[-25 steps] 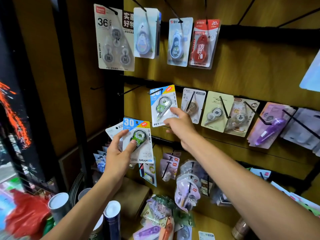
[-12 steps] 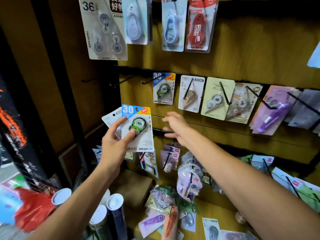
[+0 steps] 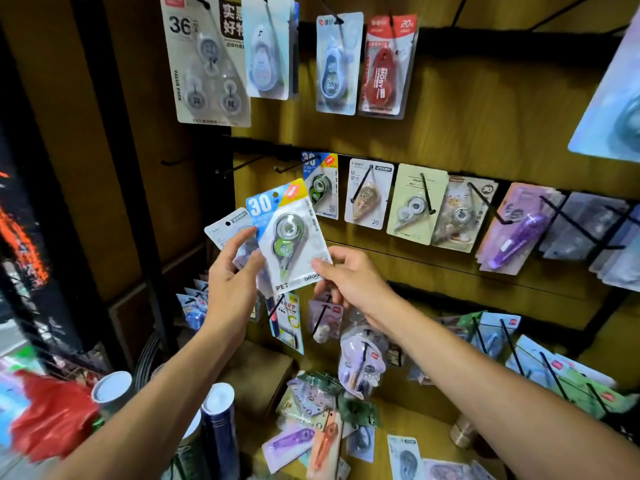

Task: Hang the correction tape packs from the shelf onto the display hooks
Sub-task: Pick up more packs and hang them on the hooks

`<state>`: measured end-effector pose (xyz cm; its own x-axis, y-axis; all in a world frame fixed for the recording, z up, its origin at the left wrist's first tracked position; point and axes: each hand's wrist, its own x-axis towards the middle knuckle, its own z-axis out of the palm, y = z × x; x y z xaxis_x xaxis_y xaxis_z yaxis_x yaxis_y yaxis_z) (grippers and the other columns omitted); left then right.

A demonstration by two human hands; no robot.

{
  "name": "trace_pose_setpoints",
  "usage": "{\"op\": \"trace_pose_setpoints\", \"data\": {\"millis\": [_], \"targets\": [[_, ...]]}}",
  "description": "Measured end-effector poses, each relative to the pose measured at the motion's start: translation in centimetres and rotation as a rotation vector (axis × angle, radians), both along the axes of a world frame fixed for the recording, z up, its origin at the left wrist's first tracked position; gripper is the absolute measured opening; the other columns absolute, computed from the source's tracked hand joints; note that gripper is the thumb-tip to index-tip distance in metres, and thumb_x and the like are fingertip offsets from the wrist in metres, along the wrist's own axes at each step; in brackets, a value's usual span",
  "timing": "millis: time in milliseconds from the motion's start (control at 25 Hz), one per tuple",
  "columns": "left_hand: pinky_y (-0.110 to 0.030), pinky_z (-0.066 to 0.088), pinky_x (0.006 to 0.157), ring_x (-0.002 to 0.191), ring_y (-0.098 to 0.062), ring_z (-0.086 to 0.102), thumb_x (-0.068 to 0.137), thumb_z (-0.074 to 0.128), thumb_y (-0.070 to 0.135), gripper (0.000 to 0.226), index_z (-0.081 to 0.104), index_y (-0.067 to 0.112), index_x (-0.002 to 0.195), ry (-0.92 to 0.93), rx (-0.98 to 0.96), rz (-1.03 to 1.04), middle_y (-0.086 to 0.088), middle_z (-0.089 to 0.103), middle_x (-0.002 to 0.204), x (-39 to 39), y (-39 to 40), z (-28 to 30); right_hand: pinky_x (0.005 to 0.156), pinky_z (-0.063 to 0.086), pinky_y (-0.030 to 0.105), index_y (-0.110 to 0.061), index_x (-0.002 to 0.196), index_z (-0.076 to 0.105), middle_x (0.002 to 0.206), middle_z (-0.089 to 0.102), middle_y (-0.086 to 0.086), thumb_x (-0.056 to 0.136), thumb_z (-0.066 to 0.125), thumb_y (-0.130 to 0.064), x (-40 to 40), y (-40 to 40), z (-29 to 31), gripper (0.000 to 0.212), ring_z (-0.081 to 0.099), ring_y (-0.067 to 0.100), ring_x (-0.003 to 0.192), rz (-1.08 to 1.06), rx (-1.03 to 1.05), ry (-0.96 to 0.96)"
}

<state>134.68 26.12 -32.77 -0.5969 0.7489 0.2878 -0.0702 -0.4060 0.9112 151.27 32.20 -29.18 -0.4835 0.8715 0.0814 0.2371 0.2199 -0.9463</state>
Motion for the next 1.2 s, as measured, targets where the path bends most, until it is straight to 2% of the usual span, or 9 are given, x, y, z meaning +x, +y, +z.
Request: {"op": "trace_pose_setpoints", "data": {"millis": [160, 360, 520, 600, 680, 760, 880, 1000, 1200], "targets": [[-0.055, 0.052, 0.094, 0.116, -0.024, 0.062, 0.096, 0.052, 0.005, 0.044, 0.063, 0.043, 0.115, -0.003, -0.027, 0.052, -0.004, 0.057, 0.133, -0.3, -0.2, -0.1, 0.046, 0.04, 0.021, -0.023, 0.092, 0.068, 0.062, 0.066, 0.005, 0.096, 0.061, -0.023, 0.0, -0.2, 1.6, 0.008, 0.05, 0.001, 0.042, -0.094, 0.245, 0.03], [-0.046, 0.051, 0.099, 0.118, -0.018, 0.058, 0.097, 0.052, 0.003, 0.036, 0.061, 0.025, 0.125, 0.04, -0.04, 0.087, 0.004, 0.058, 0.127, -0.5, -0.9, 0.2, 0.054, 0.04, 0.024, -0.017, 0.091, 0.071, 0.057, 0.066, 0.0, 0.095, 0.06, -0.028, -0.5, -0.5, 2.5, 0.016, 0.054, 0.005, 0.05, -0.214, 0.338, -0.048], [-0.041, 0.053, 0.096, 0.12, -0.017, 0.056, 0.098, 0.051, 0.004, 0.035, 0.062, 0.026, 0.123, 0.064, -0.052, 0.086, 0.01, 0.057, 0.126, -0.6, -1.2, 0.0, 0.053, 0.042, 0.021, -0.018, 0.099, 0.062, 0.068, 0.07, 0.002, 0.094, 0.061, -0.025, -1.1, -0.9, 3.0, 0.008, 0.056, 0.002, 0.048, -0.246, 0.38, 0.003], [-0.026, 0.056, 0.086, 0.117, -0.015, 0.057, 0.098, 0.051, 0.003, 0.034, 0.063, 0.024, 0.122, 0.079, -0.051, 0.087, 0.005, 0.057, 0.129, -0.6, -1.3, 0.1, 0.05, 0.046, 0.021, -0.024, 0.106, 0.052, 0.08, 0.071, 0.003, 0.093, 0.061, -0.021, -1.4, -0.7, 3.1, 0.017, 0.06, 0.003, 0.049, -0.288, 0.401, 0.079], [-0.016, 0.055, 0.071, 0.111, -0.013, 0.059, 0.098, 0.05, 0.003, 0.033, 0.063, 0.022, 0.123, 0.073, -0.051, 0.081, 0.002, 0.056, 0.129, -0.6, -1.3, 0.2, 0.055, 0.054, 0.035, -0.032, 0.104, 0.047, 0.081, 0.072, 0.003, 0.091, 0.061, -0.021, -2.0, 0.3, 2.8, 0.022, 0.066, 0.015, 0.057, -0.338, 0.506, 0.071], [-0.022, 0.057, 0.072, 0.112, -0.017, 0.059, 0.098, 0.051, 0.004, 0.032, 0.063, 0.022, 0.122, 0.043, -0.052, 0.068, 0.004, 0.057, 0.127, -0.8, -1.0, 0.2, 0.063, 0.056, 0.044, -0.037, 0.107, 0.048, 0.089, 0.072, 0.0, 0.09, 0.06, -0.021, -2.8, 1.6, 2.4, 0.026, 0.067, 0.023, 0.064, -0.374, 0.581, 0.047], [-0.023, 0.056, 0.061, 0.109, -0.017, 0.061, 0.099, 0.05, 0.006, 0.032, 0.062, 0.021, 0.124, 0.032, -0.065, 0.067, 0.012, 0.057, 0.118, -1.3, -0.6, 0.2, 0.07, 0.055, 0.038, -0.031, 0.107, 0.059, 0.096, 0.071, -0.003, 0.093, 0.059, -0.02, -3.8, 3.8, 2.3, 0.018, 0.069, 0.023, 0.076, -0.412, 0.601, 0.023], [-0.015, 0.051, 0.049, 0.106, -0.018, 0.061, 0.099, 0.05, 0.005, 0.031, 0.061, 0.018, 0.125, 0.026, -0.07, 0.06, 0.003, 0.055, 0.125, -1.8, -0.3, 0.0, 0.071, 0.047, 0.028, -0.03, 0.106, 0.064, 0.104, 0.068, -0.002, 0.096, 0.056, -0.022, -4.6, 6.2, 2.2, 0.015, 0.067, 0.022, 0.094, -0.425, 0.463, -0.048], [-0.04, 0.059, 0.081, 0.113, -0.02, 0.063, 0.095, 0.058, 0.005, 0.045, 0.055, 0.034, 0.129, 0.062, -0.081, 0.063, -0.003, 0.059, 0.131, -3.1, 0.1, -0.7, 0.09, 0.054, 0.038, -0.03, 0.144, 0.043, 0.126, 0.051, -0.006, 0.088, 0.067, -0.021, -5.8, 8.7, 2.7, 0.062, 0.055, 0.02, 0.11, -0.333, 0.05, -0.036]]}}
